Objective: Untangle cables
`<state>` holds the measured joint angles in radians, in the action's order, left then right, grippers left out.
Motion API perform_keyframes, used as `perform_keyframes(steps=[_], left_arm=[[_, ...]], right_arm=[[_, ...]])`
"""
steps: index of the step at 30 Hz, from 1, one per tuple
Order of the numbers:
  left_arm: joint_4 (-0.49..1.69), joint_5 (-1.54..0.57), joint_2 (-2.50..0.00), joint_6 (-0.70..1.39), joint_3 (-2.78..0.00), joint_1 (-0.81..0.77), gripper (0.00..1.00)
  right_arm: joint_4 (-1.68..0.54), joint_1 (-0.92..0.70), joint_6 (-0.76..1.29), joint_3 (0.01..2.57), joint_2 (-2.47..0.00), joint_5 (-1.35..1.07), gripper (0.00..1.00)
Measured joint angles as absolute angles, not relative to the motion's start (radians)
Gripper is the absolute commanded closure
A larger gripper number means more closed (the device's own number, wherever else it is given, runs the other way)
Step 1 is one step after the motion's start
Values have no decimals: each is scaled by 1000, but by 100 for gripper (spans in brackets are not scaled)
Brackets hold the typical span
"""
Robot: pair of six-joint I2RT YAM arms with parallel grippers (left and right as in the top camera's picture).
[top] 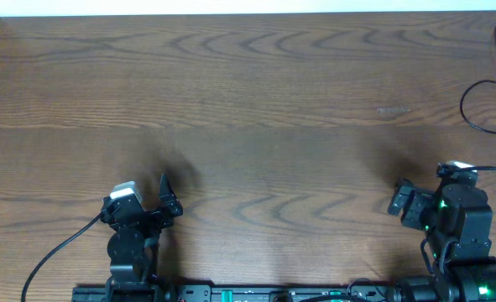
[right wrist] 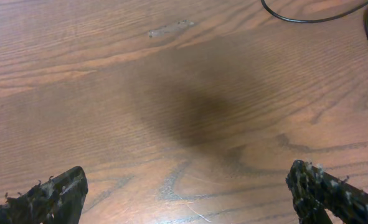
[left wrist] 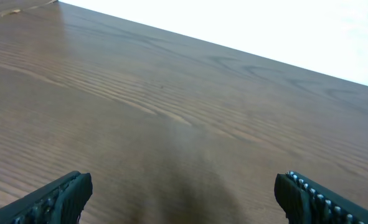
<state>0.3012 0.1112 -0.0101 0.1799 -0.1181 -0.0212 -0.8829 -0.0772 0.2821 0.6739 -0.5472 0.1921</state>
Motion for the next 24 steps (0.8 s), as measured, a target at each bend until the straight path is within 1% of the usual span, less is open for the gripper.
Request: perform_keyframes(steps=[5, 13, 21, 22, 24], left_arm=[[239, 111, -10, 180, -103, -12, 2], [43, 111, -10, 180, -36, 12, 2], [41, 110, -10, 180, -34, 12, 2], [41, 110, -10, 180, -34, 12, 1], [41, 110, -10, 180, -34, 13, 2]], right_arm=[[-883, -77, 282, 674, -547, 192, 1], [-883, -77, 282, 674, -547, 192, 1], [-883, -77, 282, 674, -547, 192, 1], [-883, -77, 282, 674, -547, 192, 1], [-883, -77, 282, 674, -547, 192, 1]])
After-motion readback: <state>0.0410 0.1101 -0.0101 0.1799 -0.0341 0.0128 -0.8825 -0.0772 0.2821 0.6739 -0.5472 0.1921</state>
